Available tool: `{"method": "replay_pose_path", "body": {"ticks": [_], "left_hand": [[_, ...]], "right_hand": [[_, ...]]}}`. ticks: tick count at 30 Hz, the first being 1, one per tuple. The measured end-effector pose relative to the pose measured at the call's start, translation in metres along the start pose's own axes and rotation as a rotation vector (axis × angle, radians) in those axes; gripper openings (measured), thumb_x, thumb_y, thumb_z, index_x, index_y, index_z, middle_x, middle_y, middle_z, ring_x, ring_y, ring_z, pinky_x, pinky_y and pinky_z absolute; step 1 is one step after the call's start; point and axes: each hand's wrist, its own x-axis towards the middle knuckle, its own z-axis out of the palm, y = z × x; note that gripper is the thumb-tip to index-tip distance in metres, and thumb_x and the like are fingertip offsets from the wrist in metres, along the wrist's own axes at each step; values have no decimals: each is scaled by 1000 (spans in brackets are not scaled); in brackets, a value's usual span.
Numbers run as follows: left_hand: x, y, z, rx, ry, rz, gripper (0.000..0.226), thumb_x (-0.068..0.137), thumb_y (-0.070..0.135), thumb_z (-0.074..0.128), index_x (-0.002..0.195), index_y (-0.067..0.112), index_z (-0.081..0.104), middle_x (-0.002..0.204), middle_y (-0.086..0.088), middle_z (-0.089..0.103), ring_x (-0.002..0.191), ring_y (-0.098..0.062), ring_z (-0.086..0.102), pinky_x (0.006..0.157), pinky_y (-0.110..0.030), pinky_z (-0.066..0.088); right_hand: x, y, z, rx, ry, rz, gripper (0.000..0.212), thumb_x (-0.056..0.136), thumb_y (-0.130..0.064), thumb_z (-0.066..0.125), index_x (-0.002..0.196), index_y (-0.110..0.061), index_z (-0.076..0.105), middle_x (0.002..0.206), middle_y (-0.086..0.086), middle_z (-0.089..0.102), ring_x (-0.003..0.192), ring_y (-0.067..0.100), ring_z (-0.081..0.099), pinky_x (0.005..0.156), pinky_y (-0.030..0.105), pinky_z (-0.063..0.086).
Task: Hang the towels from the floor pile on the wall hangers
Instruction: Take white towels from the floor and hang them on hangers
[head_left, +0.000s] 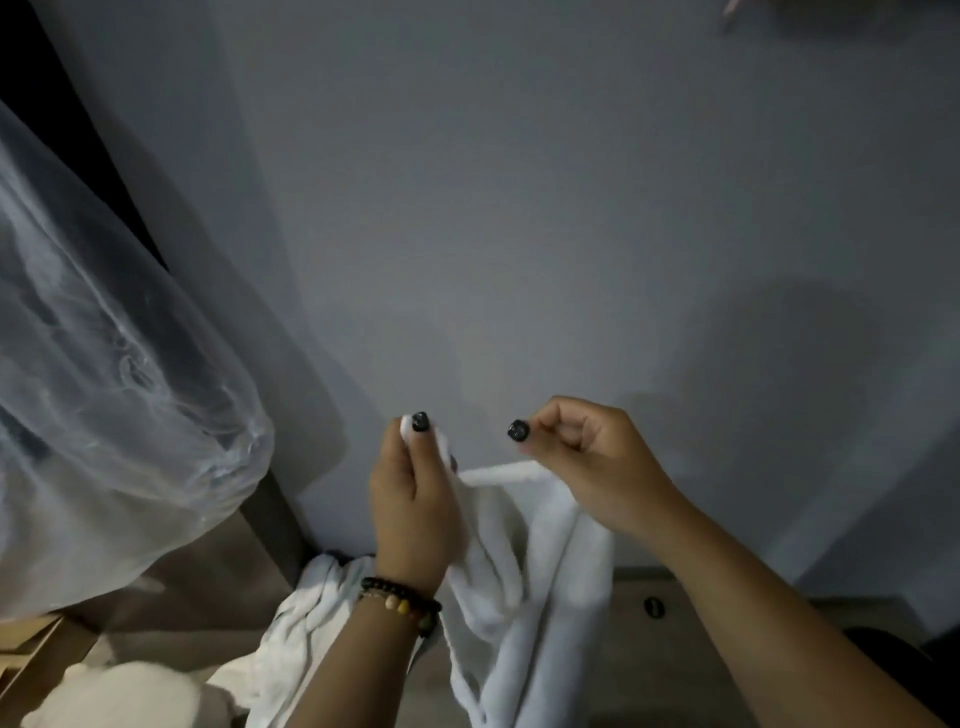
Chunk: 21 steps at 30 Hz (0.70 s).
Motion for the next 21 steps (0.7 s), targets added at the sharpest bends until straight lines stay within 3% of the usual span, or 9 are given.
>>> {"method": "replay_pose_path", "body": {"ticks": [3, 7, 10, 14, 17, 21], "left_hand": [[1, 20, 23, -229, 2, -200, 47, 105, 25, 34, 72, -8, 39, 62, -11, 42, 53, -20, 37, 46, -20, 34], [5, 30, 43, -363, -31, -379, 48, 105, 33, 34, 63, 10, 41, 47, -4, 42, 41, -18, 38, 45, -25, 36], [22, 23, 35, -472, -4, -482, 49, 104, 34, 36, 59, 17, 43, 44, 2, 45, 38, -14, 40, 47, -26, 35], [37, 14, 11, -387, -36, -329, 60, 104, 32, 36, 47, 25, 52, 47, 4, 49, 45, -17, 44, 54, -31, 36], [43, 15, -8, -289, -129, -182, 54, 103, 36, 37, 52, 27, 54, 49, 6, 50, 47, -14, 43, 53, -30, 36], [43, 18, -21, -218, -218, -17, 52, 101, 37, 34, 71, 8, 65, 63, 1, 67, 58, -16, 58, 59, -30, 46]], "right_hand": [[-18, 25, -13, -89, 47, 98, 40, 87, -46, 51, 59, -18, 46, 53, -7, 32, 48, 4, 28, 46, 18, 23], [-44, 71, -10, -126, 85, 333, 50, 93, -43, 50, 51, -23, 36, 49, -8, 31, 44, 4, 30, 46, 22, 24], [-59, 102, -23, -109, 212, 388, 58, 92, -37, 57, 44, -24, 27, 46, -9, 25, 43, 7, 25, 48, 25, 18], [-57, 107, -35, -90, 378, 345, 60, 94, -22, 59, 44, -25, 25, 45, -12, 20, 40, 5, 22, 50, 25, 17], [-40, 76, -32, -128, 434, 220, 51, 96, -23, 55, 55, -24, 25, 48, -13, 20, 43, 3, 21, 45, 22, 17], [-14, 20, -9, -168, 401, 24, 49, 97, -24, 54, 57, -21, 24, 50, -12, 20, 47, 4, 20, 45, 21, 17]]}}
